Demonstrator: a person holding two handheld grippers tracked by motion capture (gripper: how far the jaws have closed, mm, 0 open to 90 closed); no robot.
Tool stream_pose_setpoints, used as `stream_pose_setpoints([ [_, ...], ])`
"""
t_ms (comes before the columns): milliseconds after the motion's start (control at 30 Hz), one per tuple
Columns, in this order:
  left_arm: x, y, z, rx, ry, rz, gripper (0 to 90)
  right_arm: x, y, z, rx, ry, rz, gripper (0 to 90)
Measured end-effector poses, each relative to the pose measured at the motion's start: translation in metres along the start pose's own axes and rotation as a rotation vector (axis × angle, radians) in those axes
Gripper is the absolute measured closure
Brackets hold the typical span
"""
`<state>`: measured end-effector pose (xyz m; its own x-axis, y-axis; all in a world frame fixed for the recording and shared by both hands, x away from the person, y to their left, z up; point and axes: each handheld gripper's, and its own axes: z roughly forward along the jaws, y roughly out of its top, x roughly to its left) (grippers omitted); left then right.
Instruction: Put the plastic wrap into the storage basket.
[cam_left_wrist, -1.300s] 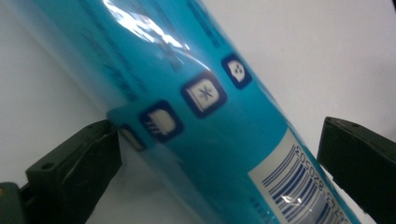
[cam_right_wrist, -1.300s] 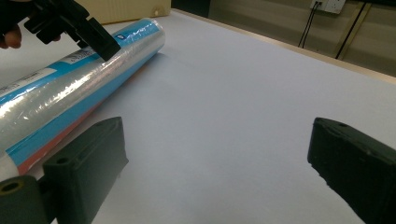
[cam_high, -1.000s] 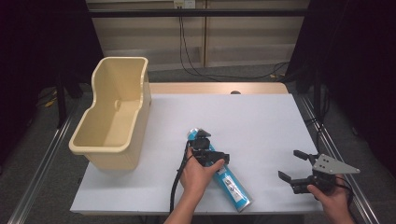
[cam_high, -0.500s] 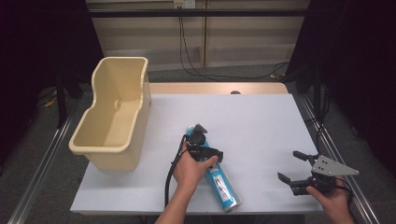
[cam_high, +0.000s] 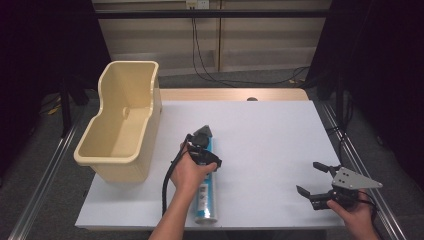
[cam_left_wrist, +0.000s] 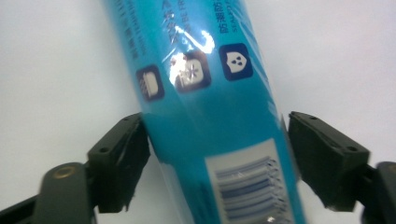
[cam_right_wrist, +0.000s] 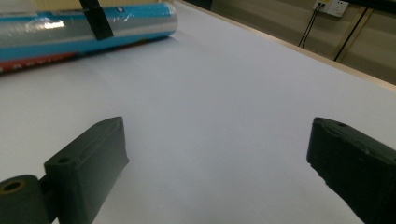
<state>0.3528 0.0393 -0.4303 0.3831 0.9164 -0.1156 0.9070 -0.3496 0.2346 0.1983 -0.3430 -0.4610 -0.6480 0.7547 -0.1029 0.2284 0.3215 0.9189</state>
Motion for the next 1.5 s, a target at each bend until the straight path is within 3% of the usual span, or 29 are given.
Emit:
stream_pose_setpoints([
  [67, 0.004, -0.001, -0.002, 0.000, -0.001, -0.009, 26.2, 0.000, 0.000, 0.001, 0.000, 0.002, 0.000, 4.5],
  [100, 0.012, -0.004, -0.004, -0.011, -0.018, -0.029, 26.9, 0.000, 0.000, 0.001, -0.004, 0.004, 0.006, 4.5],
  [200, 0.016, -0.008, -0.004, -0.025, -0.041, -0.059, 28.0, 0.001, 0.002, 0.003, -0.008, 0.006, 0.003, 4.5],
  [467, 0.015, -0.008, -0.005, -0.025, -0.031, -0.083, 28.7, 0.003, 0.003, 0.005, -0.003, 0.011, -0.005, 4.5],
  [733, 0.004, -0.009, 0.000, -0.032, 0.012, -0.082, 28.6, 0.002, 0.003, 0.004, -0.003, 0.008, -0.003, 4.5],
  [867, 0.002, -0.009, 0.002, -0.038, 0.023, -0.112, 29.0, 0.002, 0.003, 0.005, -0.003, 0.009, -0.004, 4.5],
  [1367, 0.000, -0.011, 0.011, -0.049, 0.030, -0.156, 29.7, 0.003, 0.003, 0.005, -0.006, 0.009, -0.011, 4.5],
  [1500, -0.002, -0.011, 0.012, -0.055, 0.044, -0.148, 29.5, 0.002, 0.003, 0.004, -0.006, 0.007, -0.011, 4.5],
])
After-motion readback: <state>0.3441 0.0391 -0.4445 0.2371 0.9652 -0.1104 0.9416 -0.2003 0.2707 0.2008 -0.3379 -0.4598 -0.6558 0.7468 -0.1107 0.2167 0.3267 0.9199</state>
